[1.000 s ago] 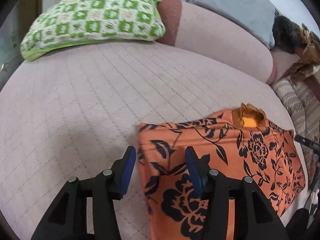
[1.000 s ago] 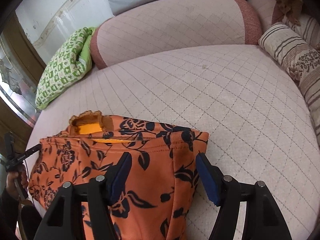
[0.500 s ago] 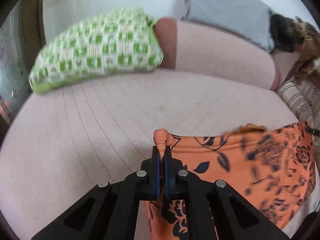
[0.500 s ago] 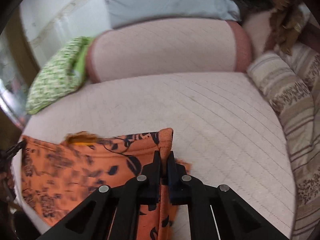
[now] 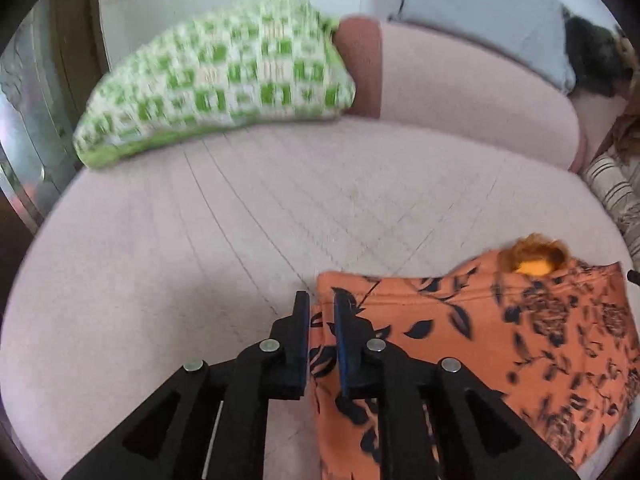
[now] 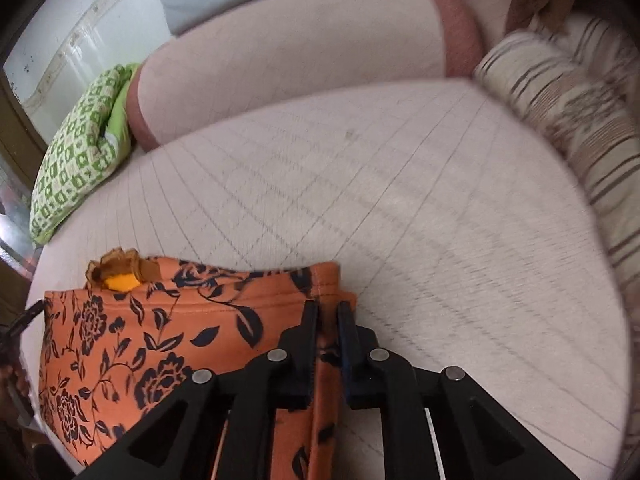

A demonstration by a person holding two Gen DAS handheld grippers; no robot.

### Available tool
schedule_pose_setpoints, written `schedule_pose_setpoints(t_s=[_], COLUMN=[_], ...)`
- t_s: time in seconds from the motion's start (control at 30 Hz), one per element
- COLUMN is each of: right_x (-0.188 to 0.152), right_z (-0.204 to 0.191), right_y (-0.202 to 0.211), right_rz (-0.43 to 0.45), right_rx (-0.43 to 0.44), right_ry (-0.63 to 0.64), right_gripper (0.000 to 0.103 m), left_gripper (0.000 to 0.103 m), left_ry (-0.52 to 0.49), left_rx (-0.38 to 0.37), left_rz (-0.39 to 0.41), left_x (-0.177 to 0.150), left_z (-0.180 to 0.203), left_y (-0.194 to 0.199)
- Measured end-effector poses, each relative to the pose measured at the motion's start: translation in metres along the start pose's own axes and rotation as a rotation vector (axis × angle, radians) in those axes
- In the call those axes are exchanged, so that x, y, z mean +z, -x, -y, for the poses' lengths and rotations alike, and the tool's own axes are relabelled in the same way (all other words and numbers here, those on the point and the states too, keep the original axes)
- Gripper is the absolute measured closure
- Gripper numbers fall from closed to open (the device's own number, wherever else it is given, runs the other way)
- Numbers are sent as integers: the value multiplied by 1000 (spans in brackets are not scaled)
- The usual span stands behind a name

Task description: Fold small clothes

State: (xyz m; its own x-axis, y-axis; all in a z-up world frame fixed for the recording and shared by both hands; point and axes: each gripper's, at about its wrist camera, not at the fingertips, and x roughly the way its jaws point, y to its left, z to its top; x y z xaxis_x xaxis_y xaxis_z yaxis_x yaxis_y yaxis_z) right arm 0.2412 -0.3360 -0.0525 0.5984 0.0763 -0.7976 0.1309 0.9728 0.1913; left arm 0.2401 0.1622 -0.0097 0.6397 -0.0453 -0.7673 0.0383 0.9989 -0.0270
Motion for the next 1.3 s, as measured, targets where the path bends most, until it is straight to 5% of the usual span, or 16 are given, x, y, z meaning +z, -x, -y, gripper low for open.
schedule_pose_setpoints(t_s=[0.2, 0.27, 0.33, 0.4, 0.47, 0.6, 0.73, 0.8, 0.9, 1.13, 1.3], right_x=[-25, -44, -65, -83, -96, -93, -86, -96, -113, -65, -26], right_z=[-20, -33, -38, -36, -17, 17, 2, -2, 7, -21, -3], right_y=[76, 77, 65, 43, 16, 23, 54, 48, 15, 49, -6], right_rz=[130, 106, 44, 0, -59, -48, 20, -15, -92, -18, -60], right_rx=[104, 202, 268, 249, 226, 391, 458, 508, 503, 511, 500], right_ry=[-46, -61, -86, -82, -148, -366, -284, -282, -321, -226, -281], right_gripper=[88, 71, 32, 31, 32, 32, 28, 16, 17, 17, 17], left_gripper=[58, 57, 57, 54, 54, 54, 47, 45, 41, 38, 35], left_ry=[-31, -38, -47, -46, -40, -23, -30, -40, -9, 14, 21], left_rx=[-88, -115, -78, -27, -34, -32, -29, 26, 21, 12, 1], left_rz=[65, 27, -34, -113, -84, -40, -25, -100, -82, -74, -71], left_x=[-30, -48, -70, -91, -97, -86, -95, -107, -110, -111, -112], left_z=[27, 40, 48, 48, 45, 48, 53, 51, 45, 40, 37], left_y=[66, 63, 45, 18, 14, 47, 56, 31, 30, 25, 25])
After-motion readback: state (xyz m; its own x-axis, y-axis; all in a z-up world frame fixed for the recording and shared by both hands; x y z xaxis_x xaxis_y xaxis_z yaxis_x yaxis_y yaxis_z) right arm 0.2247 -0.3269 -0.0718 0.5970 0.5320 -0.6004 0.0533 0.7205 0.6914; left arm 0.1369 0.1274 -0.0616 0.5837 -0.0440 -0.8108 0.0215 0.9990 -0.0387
